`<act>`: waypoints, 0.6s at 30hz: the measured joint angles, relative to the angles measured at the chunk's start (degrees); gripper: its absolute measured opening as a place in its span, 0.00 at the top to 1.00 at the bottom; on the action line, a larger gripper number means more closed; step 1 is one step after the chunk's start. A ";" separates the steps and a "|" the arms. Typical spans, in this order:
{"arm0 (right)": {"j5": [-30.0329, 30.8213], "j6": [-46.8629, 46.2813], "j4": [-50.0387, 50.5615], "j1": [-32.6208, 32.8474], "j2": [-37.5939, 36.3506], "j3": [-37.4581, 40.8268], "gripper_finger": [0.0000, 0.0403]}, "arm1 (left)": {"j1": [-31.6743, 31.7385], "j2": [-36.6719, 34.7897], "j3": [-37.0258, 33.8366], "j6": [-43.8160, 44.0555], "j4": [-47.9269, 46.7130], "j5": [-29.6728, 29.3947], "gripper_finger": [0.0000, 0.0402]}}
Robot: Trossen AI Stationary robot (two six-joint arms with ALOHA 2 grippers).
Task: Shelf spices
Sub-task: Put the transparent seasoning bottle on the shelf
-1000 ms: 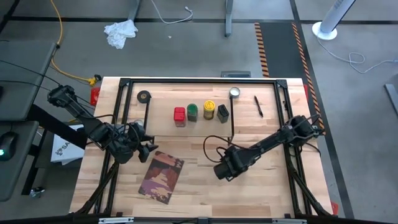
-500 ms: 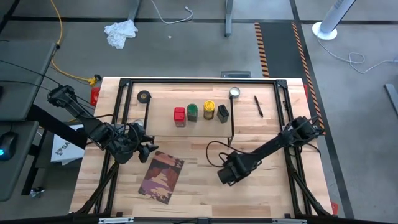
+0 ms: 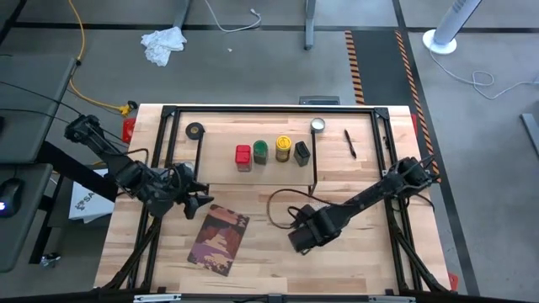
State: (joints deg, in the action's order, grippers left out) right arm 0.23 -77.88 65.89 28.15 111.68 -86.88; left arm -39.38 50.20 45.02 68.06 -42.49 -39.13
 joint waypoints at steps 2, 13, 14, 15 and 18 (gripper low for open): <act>4.44 1.81 -0.07 -0.39 -0.03 -5.29 0.57 | 0.00 -0.97 1.31 -2.42 0.01 -0.63 0.36; 25.47 15.16 1.15 -11.80 -0.16 -25.70 0.55 | 0.02 -5.06 3.88 -8.22 -0.10 -10.95 0.36; 24.78 16.00 1.41 -13.47 -0.16 -26.00 0.55 | 0.02 -5.09 3.88 -8.22 -0.11 -10.92 0.36; 23.39 16.79 1.74 -15.11 -0.16 -26.11 0.55 | 0.02 -5.09 3.88 -8.18 -0.12 -10.84 0.36; 18.52 20.03 3.52 -19.32 -0.11 -25.56 0.54 | 0.02 -5.09 3.88 -8.19 -0.10 -9.84 0.36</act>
State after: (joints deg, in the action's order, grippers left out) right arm 18.74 -57.85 69.41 8.82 111.57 -112.43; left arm -39.35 45.10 48.90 59.86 -42.59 -48.97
